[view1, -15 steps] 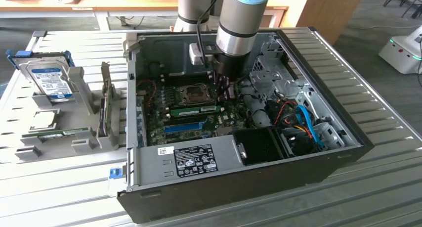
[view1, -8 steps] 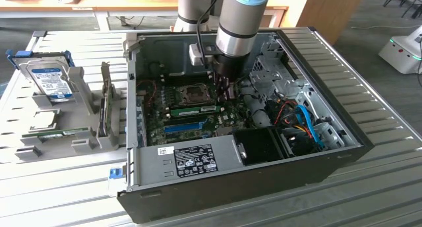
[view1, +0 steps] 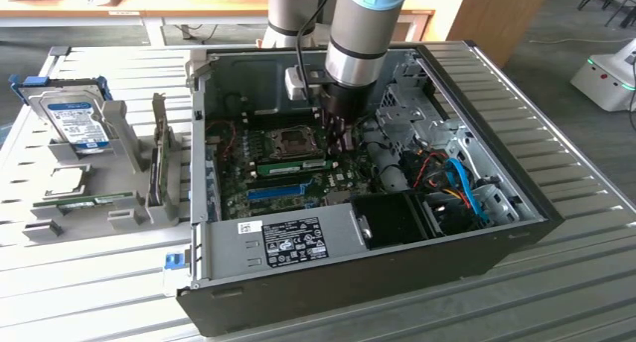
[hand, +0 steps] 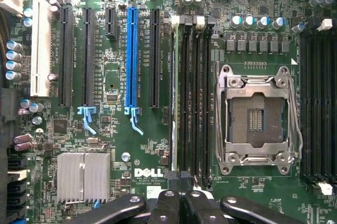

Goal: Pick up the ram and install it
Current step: 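Press down the ram until it locks into place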

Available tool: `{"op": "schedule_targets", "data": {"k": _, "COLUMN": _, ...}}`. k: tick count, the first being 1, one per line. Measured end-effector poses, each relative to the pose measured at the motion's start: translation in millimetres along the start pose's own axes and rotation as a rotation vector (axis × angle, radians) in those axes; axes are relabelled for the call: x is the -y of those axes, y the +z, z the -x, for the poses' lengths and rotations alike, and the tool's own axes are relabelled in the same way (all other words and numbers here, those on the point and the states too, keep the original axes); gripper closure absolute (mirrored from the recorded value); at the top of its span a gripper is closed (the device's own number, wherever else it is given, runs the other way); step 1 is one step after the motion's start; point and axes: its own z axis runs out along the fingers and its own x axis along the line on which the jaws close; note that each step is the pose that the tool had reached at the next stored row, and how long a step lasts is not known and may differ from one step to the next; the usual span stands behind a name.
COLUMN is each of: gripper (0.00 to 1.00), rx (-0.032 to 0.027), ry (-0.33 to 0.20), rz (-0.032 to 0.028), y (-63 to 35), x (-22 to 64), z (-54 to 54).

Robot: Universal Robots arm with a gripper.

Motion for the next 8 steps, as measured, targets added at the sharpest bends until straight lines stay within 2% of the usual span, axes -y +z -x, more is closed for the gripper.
{"op": "schedule_targets", "data": {"k": 8, "gripper": 0.9, "rx": -0.0001, "ry": 0.0, "rz": 0.0, "y": 1.2, "x": 0.0, "z": 0.0}}
